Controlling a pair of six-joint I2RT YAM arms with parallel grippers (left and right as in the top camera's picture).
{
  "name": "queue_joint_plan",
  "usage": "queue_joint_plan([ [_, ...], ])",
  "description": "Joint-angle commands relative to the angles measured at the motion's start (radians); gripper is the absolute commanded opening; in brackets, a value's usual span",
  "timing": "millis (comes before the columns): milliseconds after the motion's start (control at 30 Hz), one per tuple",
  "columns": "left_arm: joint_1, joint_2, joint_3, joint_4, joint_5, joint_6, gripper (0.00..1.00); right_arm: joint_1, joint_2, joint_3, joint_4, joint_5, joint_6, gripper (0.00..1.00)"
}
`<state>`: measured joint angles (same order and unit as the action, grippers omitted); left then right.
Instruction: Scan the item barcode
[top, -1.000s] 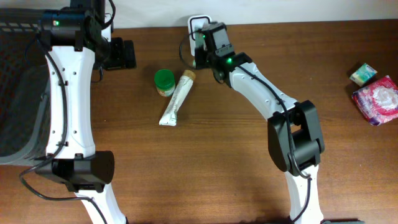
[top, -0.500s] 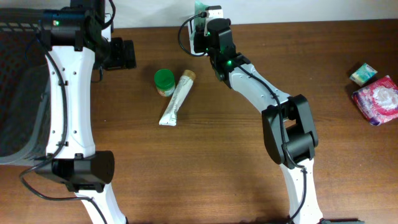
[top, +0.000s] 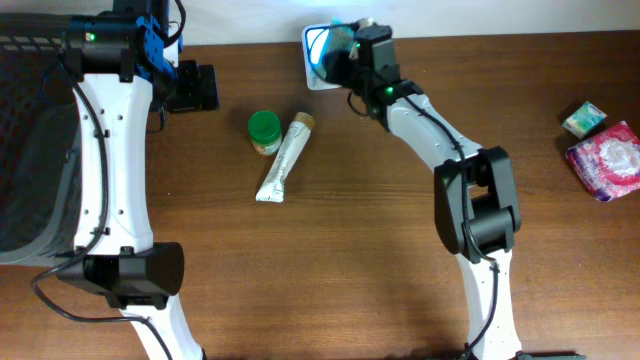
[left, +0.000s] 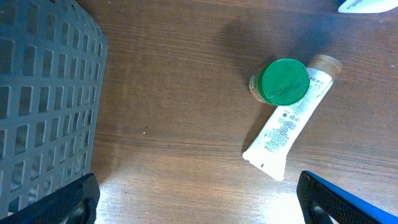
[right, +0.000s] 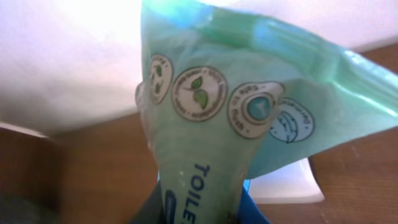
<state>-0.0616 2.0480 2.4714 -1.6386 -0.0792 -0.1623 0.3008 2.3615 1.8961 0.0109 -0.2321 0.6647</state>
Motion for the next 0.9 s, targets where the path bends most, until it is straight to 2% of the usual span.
queue_joint_plan([
  [0,-0.002,0.002,-0.002,-0.002,-0.005,-0.009,0.99,-0.006,0.003,0.075,0.051,-0.045,0.164,0.13],
  [100,-0.002,0.002,-0.002,-0.002,-0.005,-0.009,0.99,0.016,0.003,0.090,0.030,-0.033,0.164,0.14],
  [167,-0.002,0.002,-0.002,-0.001,-0.005,-0.009,0.99,0.032,0.003,0.090,-0.045,0.034,0.163,0.14],
  [433,-0.002,0.002,-0.002,-0.001,-0.004,-0.009,0.99,0.058,0.016,0.090,-0.224,0.046,0.121,0.13],
  [567,-0.002,0.002,-0.002,-0.001,-0.004,-0.009,0.99,0.051,0.005,0.091,-0.223,0.005,-0.003,0.14],
  [700,-0.002,0.002,-0.002,-0.001,-0.004,-0.009,0.99,-0.003,-0.094,0.092,-0.276,0.023,-0.137,0.18],
  [867,-0.002,0.002,-0.002,-0.001,-0.004,-0.009,0.99,-0.213,-0.212,0.092,-0.532,0.087,-0.137,0.11],
])
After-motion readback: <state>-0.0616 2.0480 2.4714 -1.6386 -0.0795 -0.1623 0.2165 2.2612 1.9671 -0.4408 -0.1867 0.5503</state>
